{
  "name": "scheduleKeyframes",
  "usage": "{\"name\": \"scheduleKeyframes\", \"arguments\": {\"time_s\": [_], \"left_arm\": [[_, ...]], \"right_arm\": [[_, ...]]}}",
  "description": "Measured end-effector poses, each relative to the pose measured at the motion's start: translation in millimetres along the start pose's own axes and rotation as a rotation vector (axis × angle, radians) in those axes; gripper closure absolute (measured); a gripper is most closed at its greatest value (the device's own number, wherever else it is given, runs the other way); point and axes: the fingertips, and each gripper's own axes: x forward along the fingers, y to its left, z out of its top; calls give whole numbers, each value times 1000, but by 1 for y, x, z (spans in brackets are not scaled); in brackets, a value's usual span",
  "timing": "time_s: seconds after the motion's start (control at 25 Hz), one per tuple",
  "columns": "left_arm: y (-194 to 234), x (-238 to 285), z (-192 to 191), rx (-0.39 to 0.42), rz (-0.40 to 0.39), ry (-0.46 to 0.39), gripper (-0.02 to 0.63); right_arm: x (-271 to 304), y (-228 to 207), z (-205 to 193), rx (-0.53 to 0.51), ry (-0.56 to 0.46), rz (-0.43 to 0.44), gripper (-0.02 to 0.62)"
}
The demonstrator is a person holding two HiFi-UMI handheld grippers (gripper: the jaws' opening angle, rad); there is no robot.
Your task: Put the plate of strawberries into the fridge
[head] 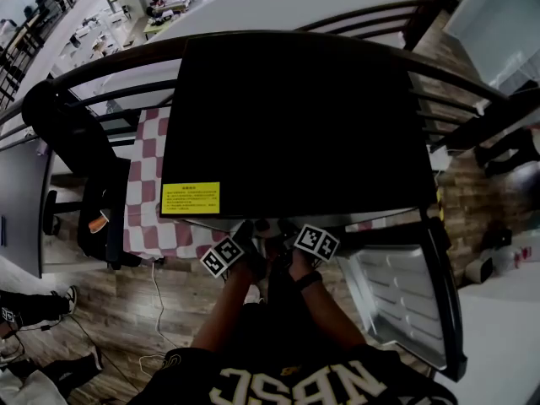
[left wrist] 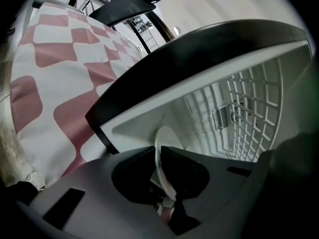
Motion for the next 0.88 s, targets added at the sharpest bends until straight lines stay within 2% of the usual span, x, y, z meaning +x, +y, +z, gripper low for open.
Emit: {"name": "scheduleKeyframes", "arguments": {"time_s": [0.12, 0.28, 0.48, 0.52, 0.6, 0.64, 0.76, 0.88], "left_arm": [[-1, 3, 0, -3, 4, 8, 568], [-2, 3, 0, 8, 9, 7, 565], [-6, 3, -5, 117, 30, 61, 539], [-8, 3, -6, 149, 29, 73, 523], [-12, 3, -8, 224, 29, 92, 500], [-13, 2, -10, 277, 34, 105, 482], [-15, -2, -15, 514, 59, 144, 451], [-19, -11, -14, 695, 59, 144, 448]], "right_arm": [[2, 2, 7, -179, -10, -35, 535], [2, 4, 9, -311, -12, -82, 514], [3, 4, 14, -473, 7, -146, 482], [3, 4, 16, -521, 12, -162, 468], [3, 7, 18, -631, 12, -192, 380], [2, 8, 19, -685, 8, -201, 362], [0, 11, 20, -786, -13, -187, 353], [-8, 10, 22, -788, -35, -176, 353]]}}
